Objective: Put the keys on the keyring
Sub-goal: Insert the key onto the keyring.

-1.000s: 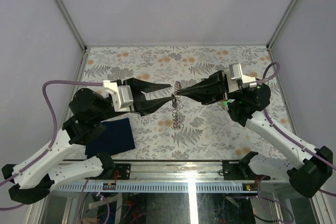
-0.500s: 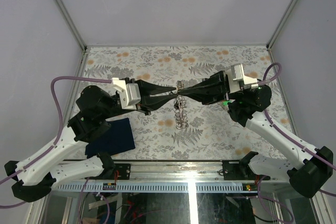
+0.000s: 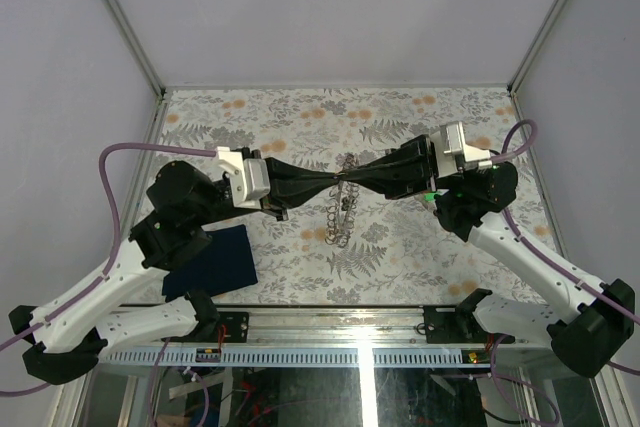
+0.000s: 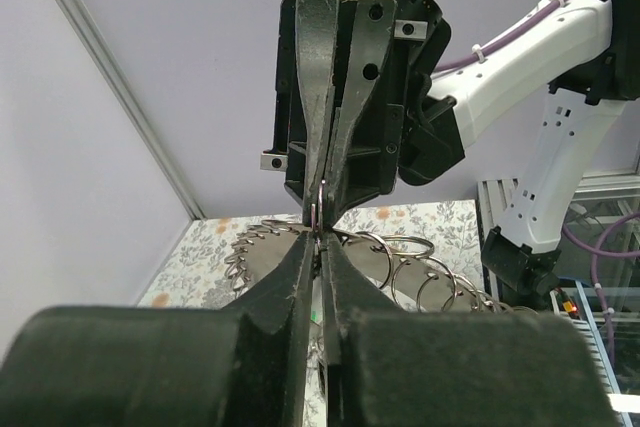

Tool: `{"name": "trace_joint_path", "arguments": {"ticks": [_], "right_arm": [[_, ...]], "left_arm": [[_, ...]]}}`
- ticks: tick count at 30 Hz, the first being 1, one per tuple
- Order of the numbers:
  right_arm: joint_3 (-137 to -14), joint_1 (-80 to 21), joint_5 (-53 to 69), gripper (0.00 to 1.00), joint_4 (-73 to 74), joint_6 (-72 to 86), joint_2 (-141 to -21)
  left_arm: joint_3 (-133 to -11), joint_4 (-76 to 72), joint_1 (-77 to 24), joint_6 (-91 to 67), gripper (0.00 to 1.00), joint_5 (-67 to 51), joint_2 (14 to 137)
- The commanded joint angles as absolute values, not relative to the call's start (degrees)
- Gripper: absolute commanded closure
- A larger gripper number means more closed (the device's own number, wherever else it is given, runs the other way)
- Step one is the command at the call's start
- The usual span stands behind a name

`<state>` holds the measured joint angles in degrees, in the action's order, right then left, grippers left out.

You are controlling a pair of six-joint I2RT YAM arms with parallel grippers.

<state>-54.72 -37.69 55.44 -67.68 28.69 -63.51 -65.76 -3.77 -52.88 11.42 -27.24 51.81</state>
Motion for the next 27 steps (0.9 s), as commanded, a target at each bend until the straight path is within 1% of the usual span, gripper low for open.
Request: {"name": "trace_joint_path", "arguments": {"ticks": [1,5,8,11,20,27], "right_arm": [[-56.47,-37.62,59.06,1.0,-63.93,24.6,-62.9],[-57.55,-37.62,60.07,0.99,-50.47,15.65,-60.75],[-58.9,-37.57,60.0,0.89,-40.55,8.67,-58.89],[-60.44,-37.62,59.62,0.86,-32.0,3.05,-57.67],[-64.09,-37.62,59.94,0.87,-18.37,-5.26,-57.41],[-68.67,-37.62,60.67,0.89,-4.4,-12.62,-58.2]], "left_arm": [[-68.63,-4.45,-52.95,12.49,1.0,-27.8,52.69],[-71.36,1.15,-52.91,15.12,1.0,-27.6,53.53],[-73.7,5.82,-52.95,17.15,1.0,-26.55,54.21],[-75.57,9.67,-52.96,19.08,1.0,-26.66,54.91],[-79.2,15.73,-52.96,21.79,1.0,-26.99,56.32],[-83.78,23.16,-53.0,24.42,1.0,-27.57,58.83]]}}
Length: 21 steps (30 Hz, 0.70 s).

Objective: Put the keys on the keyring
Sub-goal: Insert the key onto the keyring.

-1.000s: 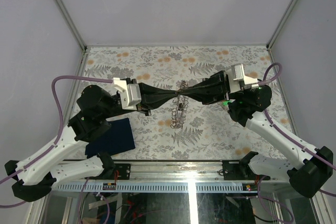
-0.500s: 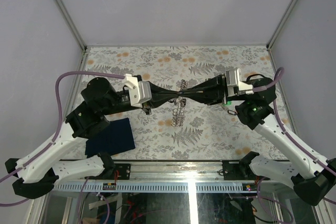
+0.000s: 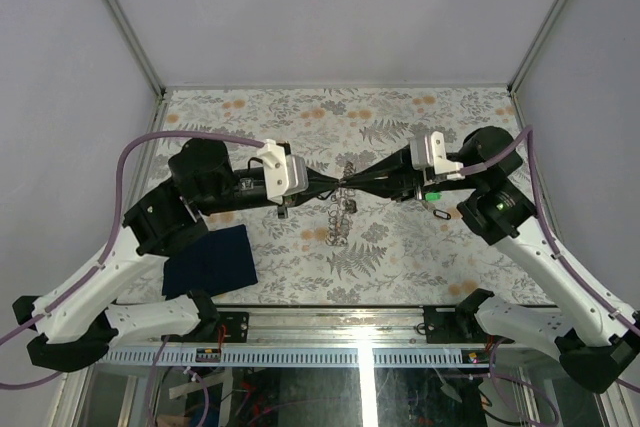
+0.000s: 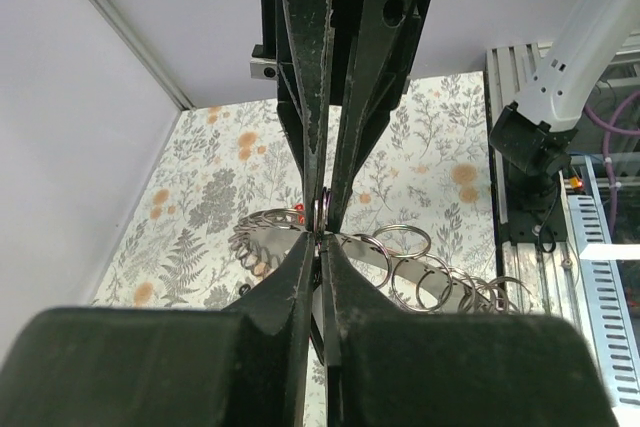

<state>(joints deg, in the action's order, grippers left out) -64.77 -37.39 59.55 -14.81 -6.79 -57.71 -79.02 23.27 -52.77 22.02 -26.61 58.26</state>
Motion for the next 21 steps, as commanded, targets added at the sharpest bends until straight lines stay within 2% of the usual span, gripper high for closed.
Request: {"name": "trace_joint_path", "arguments": {"ticks": [1,6,12,13,17,21], "right_arm": [[-69.09,-37.66,60.72,0.9,-3.29,-13.14,-58.19],[-69.44,-37.62,60.72,0.98,-1.81,-13.41,-58.18],[-68.0,-37.62,59.88,1.0,-11.5,-4.36,-57.68],[-67.64,-37.62,59.71,1.0,-13.63,-2.88,-57.59],[-66.7,-37.57,59.73,1.0,-18.83,0.97,-57.28],[-66.57,-37.62,59.26,1.0,-19.2,0.73,-56.8]], "left_arm": [[-84.29,23.87,-53.0,24.66,1.0,-27.85,59.23],[-85.13,25.0,-53.07,25.11,1.0,-27.51,60.05],[-83.68,23.97,-53.01,25.37,1.0,-24.6,58.82],[-83.12,23.52,-53.04,25.26,0.98,-24.12,58.39],[-81.11,21.54,-53.08,24.58,0.78,-23.56,56.84],[-80.28,21.18,-53.0,24.63,0.74,-24.2,56.15]]}}
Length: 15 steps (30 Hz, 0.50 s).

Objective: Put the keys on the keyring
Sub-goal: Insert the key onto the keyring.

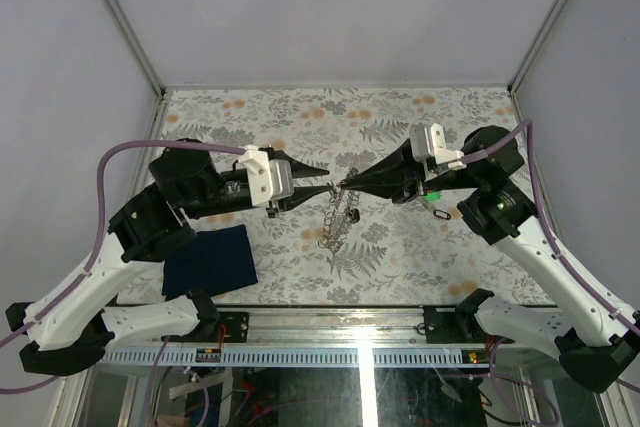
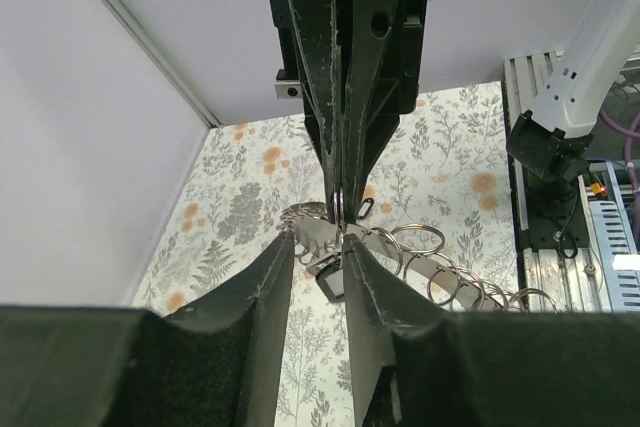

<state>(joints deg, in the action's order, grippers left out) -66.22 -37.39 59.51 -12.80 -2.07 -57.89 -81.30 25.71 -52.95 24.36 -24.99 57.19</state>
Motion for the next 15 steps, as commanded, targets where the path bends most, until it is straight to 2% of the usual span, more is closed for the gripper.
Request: {"name": "trace_joint_path", "arguments": {"ticks": [1,8,11,15], "right_arm": [[-66.6,-37.62,59.24,1.0,-19.29,0.7,-56.75],[-66.45,-37.64,59.02,1.0,-20.03,0.8,-56.61],[-66.44,-37.66,58.82,1.0,-19.68,0.44,-56.52],[-66.28,-37.6,58.45,1.0,-19.34,-0.08,-56.35]], "left_arm": [[-80.15,21.18,-53.03,24.66,0.74,-24.39,56.09],[-79.69,21.35,-53.06,25.35,0.77,-26.18,55.83],[-79.55,21.6,-53.05,25.6,0.7,-27.02,55.88],[-79.65,21.57,-53.0,25.49,0.67,-27.63,55.77]]}}
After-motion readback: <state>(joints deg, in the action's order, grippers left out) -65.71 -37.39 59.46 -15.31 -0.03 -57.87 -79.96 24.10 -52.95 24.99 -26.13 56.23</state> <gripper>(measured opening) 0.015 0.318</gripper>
